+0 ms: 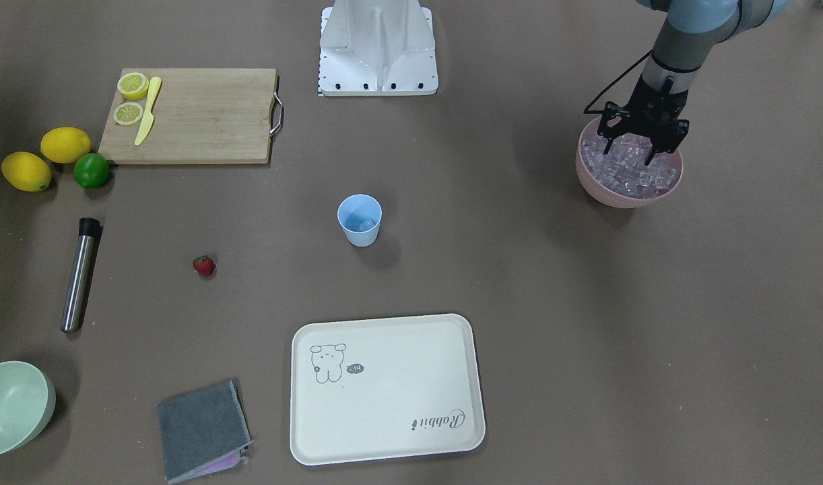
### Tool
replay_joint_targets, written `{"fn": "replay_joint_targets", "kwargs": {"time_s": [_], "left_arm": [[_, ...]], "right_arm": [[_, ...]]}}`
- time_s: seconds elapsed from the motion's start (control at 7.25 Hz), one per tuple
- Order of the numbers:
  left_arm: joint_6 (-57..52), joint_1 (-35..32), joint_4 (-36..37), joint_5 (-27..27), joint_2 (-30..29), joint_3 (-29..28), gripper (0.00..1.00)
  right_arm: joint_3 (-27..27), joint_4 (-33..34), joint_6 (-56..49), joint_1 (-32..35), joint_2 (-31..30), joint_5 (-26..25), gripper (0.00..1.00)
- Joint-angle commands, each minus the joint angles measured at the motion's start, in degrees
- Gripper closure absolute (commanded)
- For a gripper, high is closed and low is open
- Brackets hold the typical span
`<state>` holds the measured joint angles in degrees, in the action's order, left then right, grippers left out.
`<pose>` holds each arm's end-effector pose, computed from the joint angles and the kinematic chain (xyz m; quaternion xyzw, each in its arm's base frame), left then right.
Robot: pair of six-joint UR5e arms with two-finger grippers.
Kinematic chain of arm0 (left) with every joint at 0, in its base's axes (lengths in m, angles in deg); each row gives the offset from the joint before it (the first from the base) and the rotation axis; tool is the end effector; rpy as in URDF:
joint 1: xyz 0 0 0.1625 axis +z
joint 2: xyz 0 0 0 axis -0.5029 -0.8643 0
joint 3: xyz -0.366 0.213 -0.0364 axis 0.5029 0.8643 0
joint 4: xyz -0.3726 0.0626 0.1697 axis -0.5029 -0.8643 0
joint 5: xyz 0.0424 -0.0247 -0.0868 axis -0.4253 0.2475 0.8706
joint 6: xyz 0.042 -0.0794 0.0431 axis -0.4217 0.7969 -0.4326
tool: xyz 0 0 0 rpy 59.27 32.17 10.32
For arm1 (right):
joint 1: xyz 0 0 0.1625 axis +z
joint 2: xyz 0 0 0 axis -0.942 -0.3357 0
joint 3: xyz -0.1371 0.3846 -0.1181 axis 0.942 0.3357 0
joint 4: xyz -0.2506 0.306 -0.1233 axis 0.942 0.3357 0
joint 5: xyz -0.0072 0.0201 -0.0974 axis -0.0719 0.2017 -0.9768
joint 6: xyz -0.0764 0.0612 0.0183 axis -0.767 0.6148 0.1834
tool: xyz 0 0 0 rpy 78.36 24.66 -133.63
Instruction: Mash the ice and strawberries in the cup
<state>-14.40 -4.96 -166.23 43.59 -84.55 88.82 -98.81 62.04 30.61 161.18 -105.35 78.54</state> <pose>0.2919 -0.3368 0.4621 0.1482 0.3301 0.1900 0.9127 0.0670 -0.4979 0.5582 0.0330 -0.4064 0.0697 0.9105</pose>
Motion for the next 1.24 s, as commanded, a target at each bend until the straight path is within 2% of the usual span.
{"fn": "replay_joint_targets", "kwargs": {"time_s": [0.0,0.41,0.69,1.1], "left_arm": [[-3.5,0.1,-1.6,0.0,1.8,-0.4,0.27],[-3.6,0.1,-3.0,-0.1,2.2,-1.1,0.31],[-3.6,0.2,-3.0,-0.1,2.1,-1.1,0.38],[-3.6,0.4,-3.0,-0.2,1.4,-1.6,0.38]], "right_arm": [[-0.2,0.0,0.0,0.0,-0.3,0.0,0.0],[-0.3,0.0,0.0,0.0,-0.9,0.0,0.0],[-0.2,0.0,0.0,0.0,-0.7,-0.1,0.0],[-0.2,0.0,0.0,0.1,-1.0,-0.1,0.0]]}}
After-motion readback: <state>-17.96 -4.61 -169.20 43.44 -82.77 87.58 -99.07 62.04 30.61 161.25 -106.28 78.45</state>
